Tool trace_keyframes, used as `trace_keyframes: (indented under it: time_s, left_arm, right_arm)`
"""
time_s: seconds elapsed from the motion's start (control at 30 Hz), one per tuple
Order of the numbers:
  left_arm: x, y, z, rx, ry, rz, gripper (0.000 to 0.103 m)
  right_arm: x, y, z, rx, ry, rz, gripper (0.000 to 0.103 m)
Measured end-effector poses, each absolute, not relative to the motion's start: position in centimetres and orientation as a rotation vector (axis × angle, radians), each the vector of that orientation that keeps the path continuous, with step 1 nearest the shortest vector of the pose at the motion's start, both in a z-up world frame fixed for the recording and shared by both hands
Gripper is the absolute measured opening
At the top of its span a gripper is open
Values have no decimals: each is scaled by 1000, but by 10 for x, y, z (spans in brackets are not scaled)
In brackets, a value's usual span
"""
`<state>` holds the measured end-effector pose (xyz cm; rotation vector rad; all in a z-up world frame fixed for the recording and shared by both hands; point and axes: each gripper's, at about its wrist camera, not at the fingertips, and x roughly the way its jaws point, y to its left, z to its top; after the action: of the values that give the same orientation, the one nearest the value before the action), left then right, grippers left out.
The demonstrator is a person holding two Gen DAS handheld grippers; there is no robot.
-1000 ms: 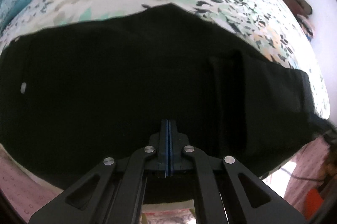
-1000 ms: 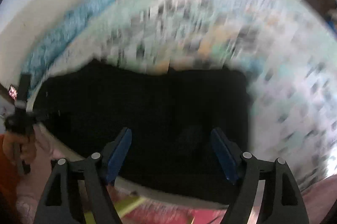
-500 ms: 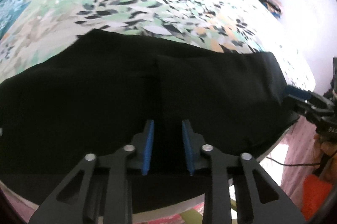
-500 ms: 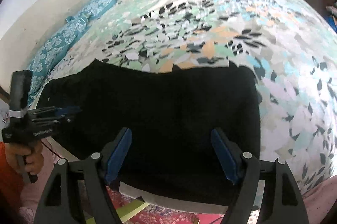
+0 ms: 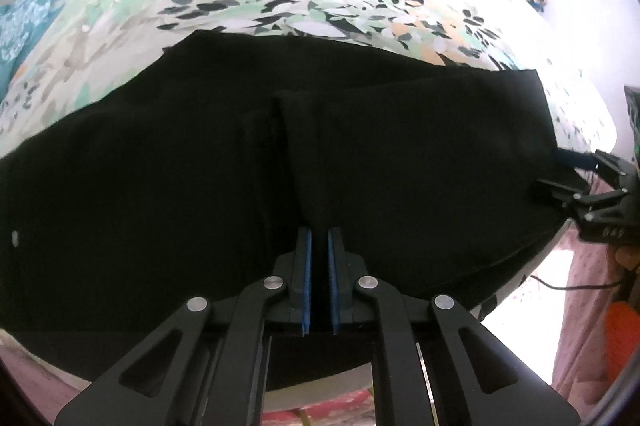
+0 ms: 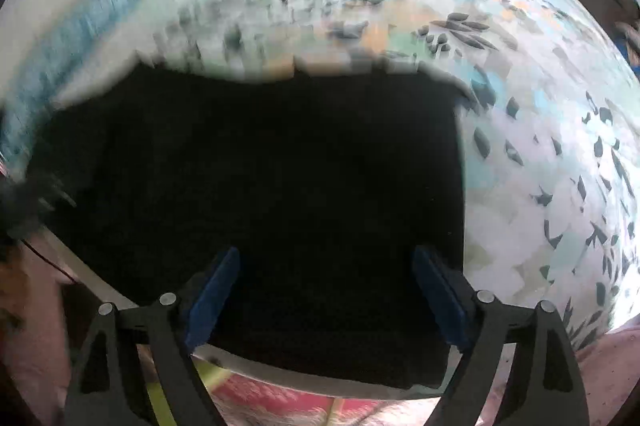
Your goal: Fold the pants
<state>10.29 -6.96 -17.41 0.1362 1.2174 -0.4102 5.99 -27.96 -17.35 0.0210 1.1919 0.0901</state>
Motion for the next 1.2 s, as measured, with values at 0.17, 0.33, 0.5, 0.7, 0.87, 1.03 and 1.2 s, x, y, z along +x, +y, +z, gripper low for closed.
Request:
trace_keyframes:
  time_s: [0.17,0.33,0.5,0.7,0.87,1.03,1.2]
  left_arm:
    - [102,-61,-168,99,1217,-402,20]
    - [99,-43,-137,29,1075,-347,58]
    - [107,-58,-128,4,1018,-404,63]
    - [114,-81,-167,129,1134,-426,63]
    - [107,-79,-170,228,1135,-385,65]
    - [110,-44,-153,125,1121,-294,76]
    - [123,-24,-151,74,1129,-202,76]
  right_arm:
    - [48,-280,-132,41,1022,112,91]
    - [60,-273,-168,60,1182,156,92]
    - [67,-269,-149,49,1136,184,92]
    - [118,-289,-143,78,1138,133,92]
    - [130,-303,-171,186,1180,101,93]
    - [85,-287,-118,153,1093,148,93]
    - [36,-276,-131,81,1137,141,93]
